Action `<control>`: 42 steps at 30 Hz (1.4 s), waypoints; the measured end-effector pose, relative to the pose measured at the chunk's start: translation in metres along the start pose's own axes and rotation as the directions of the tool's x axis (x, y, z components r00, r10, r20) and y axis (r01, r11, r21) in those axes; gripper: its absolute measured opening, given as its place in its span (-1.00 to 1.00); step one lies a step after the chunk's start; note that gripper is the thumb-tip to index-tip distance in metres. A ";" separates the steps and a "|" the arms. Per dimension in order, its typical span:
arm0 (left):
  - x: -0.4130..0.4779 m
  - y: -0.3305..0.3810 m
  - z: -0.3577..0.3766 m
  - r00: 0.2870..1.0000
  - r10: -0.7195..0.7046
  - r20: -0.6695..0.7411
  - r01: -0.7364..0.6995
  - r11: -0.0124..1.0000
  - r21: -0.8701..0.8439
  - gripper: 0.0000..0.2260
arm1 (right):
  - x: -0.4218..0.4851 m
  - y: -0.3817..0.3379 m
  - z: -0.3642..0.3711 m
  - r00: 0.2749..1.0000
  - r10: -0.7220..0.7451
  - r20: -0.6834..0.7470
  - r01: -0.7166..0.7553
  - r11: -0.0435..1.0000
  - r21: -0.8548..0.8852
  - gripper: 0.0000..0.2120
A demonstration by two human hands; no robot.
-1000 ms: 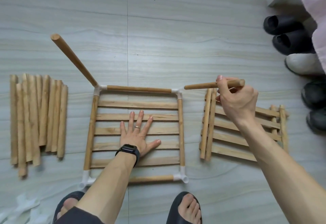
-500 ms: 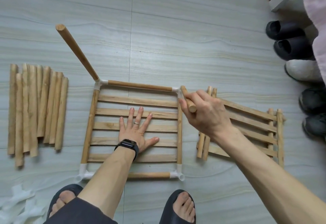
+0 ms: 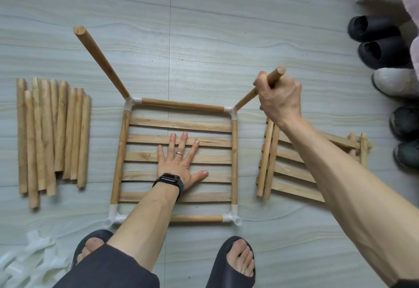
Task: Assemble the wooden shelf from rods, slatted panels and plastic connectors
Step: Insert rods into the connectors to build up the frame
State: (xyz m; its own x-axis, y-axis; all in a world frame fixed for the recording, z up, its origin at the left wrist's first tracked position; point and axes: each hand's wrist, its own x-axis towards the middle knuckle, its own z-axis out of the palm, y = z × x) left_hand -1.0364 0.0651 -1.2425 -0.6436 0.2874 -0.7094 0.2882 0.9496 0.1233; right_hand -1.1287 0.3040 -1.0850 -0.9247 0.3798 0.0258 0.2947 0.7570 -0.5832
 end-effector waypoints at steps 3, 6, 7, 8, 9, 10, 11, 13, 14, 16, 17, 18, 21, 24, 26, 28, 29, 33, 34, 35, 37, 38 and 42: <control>0.000 -0.001 0.000 1.000 0.000 -0.009 0.000 1.000 0.000 -0.16 | 0.000 0.001 -0.004 0.997 0.077 0.018 -0.079 0.990 0.115 -0.43; 0.000 0.000 0.000 1.000 0.015 -0.011 -0.016 1.000 -0.012 -0.16 | 0.003 -0.010 0.002 0.997 0.067 0.040 -0.070 0.992 0.101 -0.44; -0.001 0.001 0.000 1.000 0.013 -0.003 -0.013 1.000 -0.008 -0.15 | 0.004 -0.013 0.005 0.997 0.065 0.042 -0.068 0.994 0.087 -0.45; -0.002 0.001 -0.001 1.000 0.009 0.002 -0.009 1.000 0.006 -0.15 | 0.005 -0.015 0.006 0.996 0.078 0.042 -0.081 0.994 0.079 -0.45; -0.002 0.002 -0.001 1.000 0.004 0.000 -0.004 1.000 0.020 -0.15 | 0.006 -0.014 0.007 0.995 0.095 0.043 -0.098 0.991 0.087 -0.45; -0.001 0.003 -0.002 1.000 0.001 -0.010 -0.001 1.000 0.025 -0.15 | 0.006 -0.013 0.007 0.992 0.117 0.038 -0.120 0.987 0.104 -0.45; 0.001 0.004 -0.004 1.000 0.004 -0.023 -0.004 1.000 0.022 -0.15 | 0.006 -0.011 0.009 0.990 0.142 0.019 -0.144 0.981 0.133 -0.45; 0.006 0.004 -0.013 0.999 0.019 -0.050 -0.018 1.000 0.017 -0.17 | 0.002 -0.006 0.016 0.978 0.207 -0.014 -0.202 0.965 0.166 -0.46; 0.008 0.003 -0.019 0.998 0.031 -0.056 -0.029 0.999 0.024 -0.21 | -0.004 -0.003 0.021 0.967 0.255 0.000 -0.252 0.954 0.164 -0.49; 0.008 0.000 -0.034 0.997 0.064 -0.041 -0.063 0.998 0.024 -0.33 | -0.027 0.005 0.036 0.936 0.337 0.104 -0.346 0.935 0.079 -0.46; 0.007 -0.002 -0.043 0.996 0.086 -0.032 -0.086 0.996 0.005 -0.38 | -0.045 0.010 0.047 0.934 0.326 0.148 -0.333 0.943 0.026 -0.38; 0.005 -0.005 -0.054 0.993 0.107 -0.039 -0.108 0.994 -0.024 -0.43 | -0.067 0.013 0.060 0.943 0.282 0.178 -0.287 0.958 -0.001 -0.33; -0.008 -0.029 -0.098 0.981 0.098 -0.167 -0.120 0.985 -0.124 -0.61 | -0.136 0.011 0.103 0.958 0.063 0.279 -0.037 0.994 -0.100 -0.28; -0.030 -0.083 -0.120 0.952 0.022 -0.305 -0.081 0.980 -0.181 -0.72 | -0.204 0.003 0.150 0.871 -0.114 0.478 0.268 0.926 -0.266 -0.20; -0.046 -0.128 -0.117 0.931 -0.073 -0.358 0.013 0.986 -0.166 -0.77 | -0.236 -0.001 0.172 0.788 -0.163 0.593 0.396 0.873 -0.286 -0.17; -0.060 -0.170 -0.102 0.910 -0.199 -0.364 0.160 0.978 -0.133 -0.77 | -0.248 0.005 0.183 0.733 -0.234 0.639 0.511 0.809 -0.290 -0.27; -0.065 -0.187 -0.091 0.900 -0.270 -0.344 0.237 0.962 -0.134 -0.73 | -0.246 0.012 0.183 0.709 -0.259 0.656 0.556 0.777 -0.294 -0.31; -0.067 -0.212 -0.039 0.854 -0.450 -0.261 0.416 0.892 -0.177 -0.68 | -0.211 0.022 0.181 0.665 -0.322 0.673 0.644 0.704 -0.300 -0.33; -0.067 -0.210 -0.028 0.850 -0.452 -0.273 0.421 0.892 -0.166 -0.69 | -0.202 0.020 0.182 0.657 -0.325 0.681 0.653 0.697 -0.297 -0.33; -0.067 -0.206 -0.019 0.849 -0.441 -0.292 0.416 0.898 -0.146 -0.70 | -0.191 0.019 0.182 0.641 -0.315 0.700 0.663 0.687 -0.298 -0.32; -0.066 -0.199 -0.011 0.838 -0.448 -0.311 0.421 0.894 -0.155 -0.73 | -0.171 0.021 0.184 0.586 -0.276 0.762 0.684 0.672 -0.283 -0.30; -0.066 -0.198 -0.011 0.829 -0.469 -0.306 0.427 0.883 -0.196 -0.74 | -0.164 0.023 0.185 0.562 -0.249 0.789 0.685 0.674 -0.275 -0.30; -0.068 -0.186 -0.022 0.814 -0.446 -0.373 0.268 0.857 -0.440 -0.77 | -0.138 0.021 0.185 0.570 -0.222 0.791 0.678 0.671 -0.300 -0.31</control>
State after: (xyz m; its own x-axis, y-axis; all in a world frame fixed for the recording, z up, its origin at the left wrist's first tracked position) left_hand -1.0619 -0.1284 -1.2019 -0.9164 -0.1428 -0.3739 -0.2375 0.9460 0.2208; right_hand -1.0400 0.1690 -1.2506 -0.7829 -0.3721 -0.4987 -0.3568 0.9251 -0.1301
